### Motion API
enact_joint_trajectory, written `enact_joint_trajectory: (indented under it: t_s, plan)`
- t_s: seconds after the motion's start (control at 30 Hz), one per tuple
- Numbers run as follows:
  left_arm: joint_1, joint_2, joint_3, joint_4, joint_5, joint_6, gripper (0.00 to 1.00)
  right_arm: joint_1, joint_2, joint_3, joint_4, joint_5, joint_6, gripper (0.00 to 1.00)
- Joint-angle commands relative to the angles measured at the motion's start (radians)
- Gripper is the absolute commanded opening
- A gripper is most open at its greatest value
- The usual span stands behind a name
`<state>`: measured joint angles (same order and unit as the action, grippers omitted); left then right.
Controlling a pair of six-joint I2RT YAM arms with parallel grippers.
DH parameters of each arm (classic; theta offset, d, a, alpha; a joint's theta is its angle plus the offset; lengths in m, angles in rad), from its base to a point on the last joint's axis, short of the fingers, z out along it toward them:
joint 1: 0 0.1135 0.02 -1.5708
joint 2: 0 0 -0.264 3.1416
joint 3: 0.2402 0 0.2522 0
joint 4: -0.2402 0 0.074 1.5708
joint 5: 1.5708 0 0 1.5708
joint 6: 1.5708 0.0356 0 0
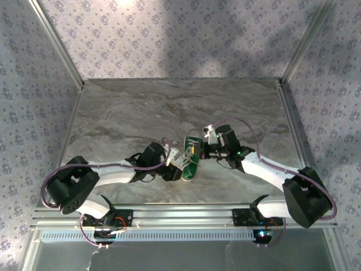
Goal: Tie the shoes
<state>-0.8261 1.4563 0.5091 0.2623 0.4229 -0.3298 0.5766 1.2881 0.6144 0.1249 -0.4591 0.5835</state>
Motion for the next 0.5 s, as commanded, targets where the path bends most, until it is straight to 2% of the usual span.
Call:
enact_joint_trajectory:
  t_s: [0.0, 0.17, 0.27, 0.47]
  plan:
    - [-0.004, 0.019, 0.034, 0.037, 0.013, 0.020, 0.39, 0.008, -0.002, 0.031, -0.025, 0.008, -0.016, 0.00]
    - [-0.005, 0.016, 0.039, 0.035, -0.002, 0.021, 0.13, 0.011, -0.009, 0.030, -0.030, 0.016, -0.018, 0.00]
    - [-0.005, -0.033, 0.016, 0.032, -0.023, 0.022, 0.01, 0.011, -0.017, 0.028, -0.041, 0.031, -0.024, 0.00]
    - [-0.002, -0.226, -0.063, 0.017, -0.091, 0.030, 0.00, 0.014, -0.038, 0.030, -0.076, 0.082, -0.046, 0.00]
